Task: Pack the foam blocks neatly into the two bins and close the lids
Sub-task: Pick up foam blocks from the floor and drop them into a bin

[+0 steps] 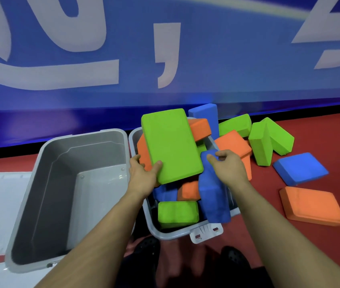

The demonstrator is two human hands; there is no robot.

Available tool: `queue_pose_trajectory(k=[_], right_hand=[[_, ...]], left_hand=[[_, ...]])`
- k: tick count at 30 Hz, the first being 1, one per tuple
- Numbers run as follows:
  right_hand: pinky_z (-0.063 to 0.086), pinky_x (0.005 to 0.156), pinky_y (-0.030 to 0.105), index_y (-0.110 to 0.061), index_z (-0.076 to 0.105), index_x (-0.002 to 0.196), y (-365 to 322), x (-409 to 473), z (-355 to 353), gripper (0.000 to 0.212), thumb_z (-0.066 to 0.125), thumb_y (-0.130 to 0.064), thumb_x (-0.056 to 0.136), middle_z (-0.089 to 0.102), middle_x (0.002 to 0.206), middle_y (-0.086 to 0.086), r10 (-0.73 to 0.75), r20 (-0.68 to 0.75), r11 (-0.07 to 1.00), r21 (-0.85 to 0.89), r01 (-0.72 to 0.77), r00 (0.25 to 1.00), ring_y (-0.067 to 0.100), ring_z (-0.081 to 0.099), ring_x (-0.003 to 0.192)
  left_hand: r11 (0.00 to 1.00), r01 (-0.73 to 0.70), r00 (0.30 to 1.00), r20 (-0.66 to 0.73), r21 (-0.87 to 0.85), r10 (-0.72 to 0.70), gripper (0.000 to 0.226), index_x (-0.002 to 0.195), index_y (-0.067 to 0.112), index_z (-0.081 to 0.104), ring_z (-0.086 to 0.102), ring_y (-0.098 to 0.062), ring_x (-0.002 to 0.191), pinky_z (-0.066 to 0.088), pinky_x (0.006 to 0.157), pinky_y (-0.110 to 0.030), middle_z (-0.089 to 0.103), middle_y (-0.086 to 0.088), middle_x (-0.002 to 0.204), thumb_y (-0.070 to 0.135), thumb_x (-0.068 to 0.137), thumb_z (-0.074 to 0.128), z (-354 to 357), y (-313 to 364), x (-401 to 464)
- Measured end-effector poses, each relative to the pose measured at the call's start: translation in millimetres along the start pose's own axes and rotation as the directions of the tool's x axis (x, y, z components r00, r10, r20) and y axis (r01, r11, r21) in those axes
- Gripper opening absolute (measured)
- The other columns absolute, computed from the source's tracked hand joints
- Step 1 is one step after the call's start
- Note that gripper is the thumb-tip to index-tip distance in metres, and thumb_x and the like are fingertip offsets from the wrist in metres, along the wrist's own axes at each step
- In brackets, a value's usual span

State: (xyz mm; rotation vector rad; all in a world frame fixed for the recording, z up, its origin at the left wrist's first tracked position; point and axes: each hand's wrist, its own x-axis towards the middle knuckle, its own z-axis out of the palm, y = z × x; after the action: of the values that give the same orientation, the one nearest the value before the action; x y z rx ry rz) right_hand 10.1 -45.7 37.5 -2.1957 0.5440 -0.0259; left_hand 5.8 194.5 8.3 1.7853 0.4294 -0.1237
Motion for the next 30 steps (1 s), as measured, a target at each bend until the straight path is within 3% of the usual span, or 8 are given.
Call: queue_pose_trajectory(k=[2, 5, 8, 13, 17, 21, 23, 30], right_hand=[[0.047, 0.104, 0.043, -0.006, 0.065, 0.125, 5.1, 0.4, -1.4, 0.045, 0.071, -0.036, 0.092, 0.067, 0.125, 0.012, 0.014, 0.043, 1.000, 0.023, -0.015, 0.999, 0.029, 0.062, 0.117], [0.047, 0.104, 0.043, -0.005, 0.065, 0.125, 8.5, 0.3, -8.8, 0.045, 0.069, -0.038, 0.094, 0.069, 0.122, 0.011, -0.003, 0.029, 0.997, 0.074, 0.001, 1.000, 0.027, 0.063, 0.116], [0.048, 0.101, 0.040, -0.008, 0.063, 0.127, 13.8, -1.7, -25.8, 0.044, 0.065, -0.038, 0.096, 0.068, 0.122, 0.008, 0.001, -0.014, 0.995, 0.095, 0.001, 1.000, 0.025, 0.063, 0.115], [0.046, 0.104, 0.041, -0.010, 0.058, 0.135, 62.1, -9.3, -66.9, 0.051, 0.065, -0.041, 0.095, 0.067, 0.127, 0.008, 0.094, -0.164, 0.976, 0.210, -0.058, 0.982, 0.025, 0.063, 0.118], [0.044, 0.106, 0.037, -0.009, 0.053, 0.141, 138.1, -5.2, -107.1, 0.062, 0.067, -0.046, 0.094, 0.062, 0.136, 0.013, 0.208, -0.148, 0.973, 0.136, -0.189, 0.967, 0.027, 0.059, 0.125], [0.036, 0.112, 0.035, -0.005, 0.042, 0.148, 208.5, 22.9, -154.3, 0.075, 0.067, -0.049, 0.093, 0.051, 0.149, 0.017, 0.351, -0.095, 0.934, 0.106, -0.341, 0.932, 0.030, 0.050, 0.137], [0.036, 0.110, 0.033, -0.005, 0.040, 0.149, 239.6, 42.7, -170.0, 0.078, 0.070, -0.048, 0.091, 0.050, 0.150, 0.017, 0.375, -0.087, 0.926, 0.078, -0.369, 0.923, 0.030, 0.048, 0.138], [0.043, 0.110, 0.044, -0.024, 0.039, 0.150, 337.6, 110.0, -170.8, 0.092, 0.073, -0.067, 0.076, 0.044, 0.146, 0.017, 0.453, -0.078, 0.887, -0.058, -0.458, 0.888, 0.039, 0.052, 0.130]], left_hand=[[0.998, -0.058, 0.998, -0.034, 0.026, 0.059, 0.099, 0.146, 0.023, 0.031, 0.057, -0.029, 0.125, 0.049, 0.106, -0.050, 0.046, -0.010, 0.142, 0.067, 0.068, 0.072, 3.0, 7.0, -1.6], [0.962, -0.255, 0.959, -0.098, 0.101, 0.264, 0.066, 0.144, 0.018, 0.041, 0.052, -0.021, 0.126, 0.043, 0.110, -0.042, 0.044, -0.004, 0.141, 0.041, 0.091, 0.072, 13.2, 30.6, -15.5], [0.884, -0.446, 0.881, -0.105, 0.143, 0.461, 0.048, 0.136, 0.024, 0.051, 0.054, -0.014, 0.118, 0.045, 0.103, -0.034, 0.050, 0.004, 0.134, 0.039, 0.094, 0.069, 38.5, 51.8, -35.5], [0.847, -0.530, 0.844, 0.115, 0.031, 0.524, 0.028, 0.121, 0.032, 0.057, 0.059, -0.006, 0.101, 0.050, 0.089, -0.028, 0.060, 0.011, 0.120, 0.034, 0.095, 0.068, 115.3, 65.5, -78.3], [0.882, -0.470, 0.837, 0.338, 0.039, 0.431, 0.022, 0.113, 0.039, 0.055, 0.060, -0.005, 0.098, 0.048, 0.086, -0.025, 0.062, 0.010, 0.118, 0.035, 0.096, 0.068, 182.0, 42.4, -103.2], [0.987, -0.157, 0.889, 0.439, 0.029, 0.129, 0.044, 0.114, 0.031, 0.060, 0.059, -0.015, 0.080, 0.053, 0.085, -0.040, 0.065, 0.003, 0.103, 0.058, 0.081, 0.069, 243.7, 12.7, -115.1], [0.998, -0.042, 0.894, 0.448, 0.051, 0.015, 0.045, 0.120, 0.024, 0.059, 0.054, -0.014, 0.075, 0.049, 0.079, -0.040, 0.060, 0.001, 0.095, 0.053, 0.088, 0.069, 274.9, 2.3, -109.5], [0.981, -0.016, 0.881, 0.467, 0.192, -0.077, 0.045, 0.131, 0.022, 0.055, 0.064, -0.015, 0.104, 0.052, 0.102, -0.039, 0.065, 0.006, 0.115, 0.047, 0.096, 0.065, 379.9, -23.1, -68.0]])
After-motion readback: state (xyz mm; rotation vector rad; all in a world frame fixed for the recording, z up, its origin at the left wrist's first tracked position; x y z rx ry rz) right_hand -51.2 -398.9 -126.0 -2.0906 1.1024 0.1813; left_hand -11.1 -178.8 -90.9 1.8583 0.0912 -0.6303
